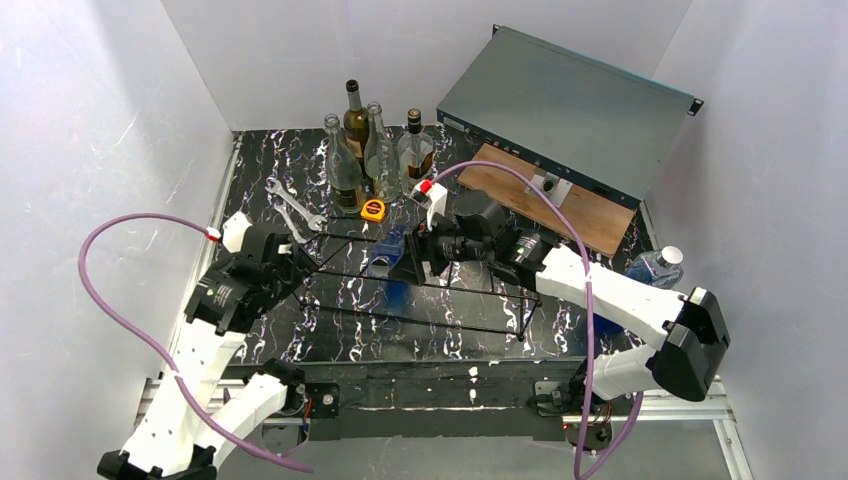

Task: Put the wine bottle on the wine rack

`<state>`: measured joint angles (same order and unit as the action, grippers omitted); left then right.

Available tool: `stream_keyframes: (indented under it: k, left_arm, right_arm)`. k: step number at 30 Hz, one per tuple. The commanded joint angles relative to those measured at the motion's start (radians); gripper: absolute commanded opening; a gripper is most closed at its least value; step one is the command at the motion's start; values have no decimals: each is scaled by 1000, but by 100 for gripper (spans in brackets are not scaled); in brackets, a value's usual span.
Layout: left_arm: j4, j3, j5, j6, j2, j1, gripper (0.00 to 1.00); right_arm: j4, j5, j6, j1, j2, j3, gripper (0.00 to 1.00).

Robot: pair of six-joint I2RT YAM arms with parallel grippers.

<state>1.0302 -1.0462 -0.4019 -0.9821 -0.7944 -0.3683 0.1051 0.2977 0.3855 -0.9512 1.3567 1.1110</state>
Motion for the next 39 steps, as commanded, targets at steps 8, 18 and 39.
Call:
stream_keyframes:
  k: [8,18,39]
  left_arm:
    - [44,-153,38,179,43,4,87]
    - [-106,-258,193,473,2,5,98]
    - [-239,-264,498,637,-56,5,98]
  right_arm:
    - [322,-246,-185,-5,-68,214,83]
    - [587,-670,-292,29,-102,382,98]
    - [900,-1378,-28,227,-314,369,98]
